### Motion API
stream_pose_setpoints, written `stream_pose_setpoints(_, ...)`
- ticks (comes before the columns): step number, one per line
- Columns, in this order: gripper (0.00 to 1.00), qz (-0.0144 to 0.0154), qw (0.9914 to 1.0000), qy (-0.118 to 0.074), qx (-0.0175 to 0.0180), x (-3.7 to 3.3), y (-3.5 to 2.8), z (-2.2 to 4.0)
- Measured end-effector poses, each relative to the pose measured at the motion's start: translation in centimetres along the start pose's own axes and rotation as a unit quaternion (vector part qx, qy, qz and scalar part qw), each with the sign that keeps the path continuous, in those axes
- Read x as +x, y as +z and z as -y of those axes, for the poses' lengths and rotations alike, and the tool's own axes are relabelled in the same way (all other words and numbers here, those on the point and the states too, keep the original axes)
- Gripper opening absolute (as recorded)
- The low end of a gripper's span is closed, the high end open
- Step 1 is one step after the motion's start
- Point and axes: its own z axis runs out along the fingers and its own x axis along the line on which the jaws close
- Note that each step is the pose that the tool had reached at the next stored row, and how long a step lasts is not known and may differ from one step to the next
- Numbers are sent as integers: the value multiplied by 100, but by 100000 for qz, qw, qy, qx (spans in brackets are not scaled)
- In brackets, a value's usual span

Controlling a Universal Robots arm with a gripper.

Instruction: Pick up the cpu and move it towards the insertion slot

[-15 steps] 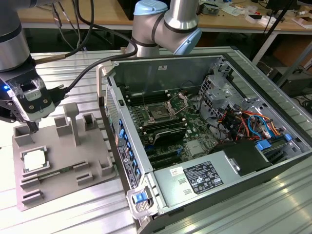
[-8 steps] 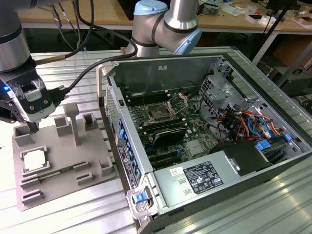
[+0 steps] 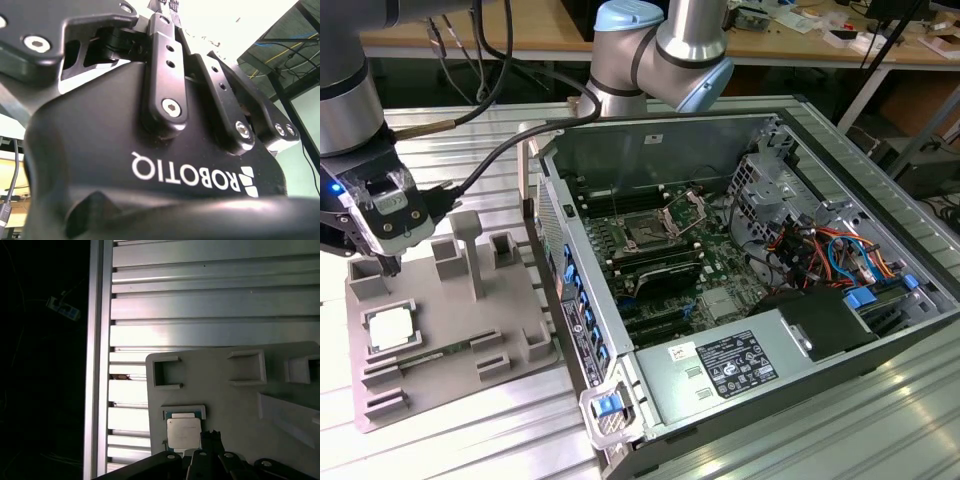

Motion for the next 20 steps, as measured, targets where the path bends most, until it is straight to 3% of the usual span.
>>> stream_pose_setpoints(16,11,2,100000,-5,1,8,46,2)
stream_pose_setpoints(20,11,-2,100000,-85,0,45,69,11)
